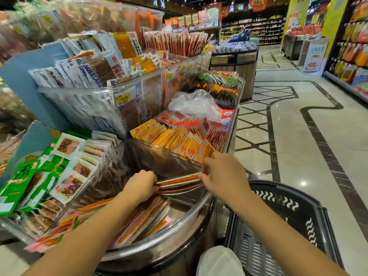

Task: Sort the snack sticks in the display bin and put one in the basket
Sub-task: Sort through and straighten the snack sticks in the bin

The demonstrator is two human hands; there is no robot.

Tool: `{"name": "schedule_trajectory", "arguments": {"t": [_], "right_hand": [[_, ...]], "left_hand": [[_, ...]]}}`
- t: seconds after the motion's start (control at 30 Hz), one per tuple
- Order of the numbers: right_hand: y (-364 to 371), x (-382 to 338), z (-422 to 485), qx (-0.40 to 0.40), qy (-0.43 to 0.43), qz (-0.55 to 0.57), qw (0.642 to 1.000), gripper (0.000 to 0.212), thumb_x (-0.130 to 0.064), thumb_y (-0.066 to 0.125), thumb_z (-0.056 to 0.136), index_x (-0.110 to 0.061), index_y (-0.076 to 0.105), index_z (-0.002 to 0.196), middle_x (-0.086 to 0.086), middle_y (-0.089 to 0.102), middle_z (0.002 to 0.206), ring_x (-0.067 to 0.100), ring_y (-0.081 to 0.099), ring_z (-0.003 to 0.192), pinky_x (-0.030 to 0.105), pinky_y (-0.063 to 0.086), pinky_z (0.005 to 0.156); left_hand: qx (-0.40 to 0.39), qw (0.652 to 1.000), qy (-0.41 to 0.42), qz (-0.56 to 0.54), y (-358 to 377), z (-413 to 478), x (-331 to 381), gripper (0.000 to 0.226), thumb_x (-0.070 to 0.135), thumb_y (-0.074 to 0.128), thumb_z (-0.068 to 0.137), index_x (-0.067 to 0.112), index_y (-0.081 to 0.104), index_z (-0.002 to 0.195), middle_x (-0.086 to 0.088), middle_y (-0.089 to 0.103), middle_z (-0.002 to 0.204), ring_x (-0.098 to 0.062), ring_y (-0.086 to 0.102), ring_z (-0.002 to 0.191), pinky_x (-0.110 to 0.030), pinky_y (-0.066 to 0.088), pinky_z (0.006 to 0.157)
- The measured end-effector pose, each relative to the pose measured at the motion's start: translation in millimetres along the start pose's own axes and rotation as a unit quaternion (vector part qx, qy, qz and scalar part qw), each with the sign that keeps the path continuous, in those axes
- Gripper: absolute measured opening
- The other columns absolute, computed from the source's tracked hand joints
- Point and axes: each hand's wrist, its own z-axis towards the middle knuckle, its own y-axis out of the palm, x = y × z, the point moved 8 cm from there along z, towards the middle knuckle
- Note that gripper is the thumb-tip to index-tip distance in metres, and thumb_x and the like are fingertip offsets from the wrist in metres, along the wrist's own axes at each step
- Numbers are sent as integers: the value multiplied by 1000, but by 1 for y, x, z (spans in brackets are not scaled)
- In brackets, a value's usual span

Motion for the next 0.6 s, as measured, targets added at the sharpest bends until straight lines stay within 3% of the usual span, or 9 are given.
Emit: {"name": "schedule_trajectory", "arguments": {"t": [0.17,0.27,0.37,0.47,0.6], "right_hand": [[1,-2,0,2,-1,-43,999,28,-50,59,94,-28,68,109,-3,53,104,19,49,102,37,45,90],[-2,-7,1,1,-1,-49,999,34,-52,56,95,-26,64,114,-1,54,111,21,49,107,39,44,94],[-10,-22,5,15,-23,-30,999,34,-51,55,96,-25,61,117,-1,56,115,21,50,112,38,43,97],[-15,-52,8,17,-60,25,998,28,-47,57,96,-27,63,114,-4,57,111,19,50,113,38,40,100],[0,-104,14,-38,-131,101,985,23,-43,60,96,-29,64,113,-8,58,110,14,51,108,36,44,97]], "left_hand": [[-74,995,38,-48,10,-2,5,21,24,60,98,17,70,116,-1,69,113,-18,65,101,-34,53,90],[-63,994,41,-82,-6,-9,-1,22,22,61,95,17,69,115,0,71,111,-19,66,103,-34,53,89],[40,992,41,-111,-48,-26,-15,27,22,64,94,17,70,120,2,73,114,-17,69,104,-35,55,92],[158,978,48,-130,-94,-56,-38,20,19,65,93,20,73,112,5,74,102,-13,67,91,-34,56,84],[288,952,37,-98,-124,-93,-86,14,14,69,88,19,72,100,1,72,98,-22,64,91,-37,52,78]]}}
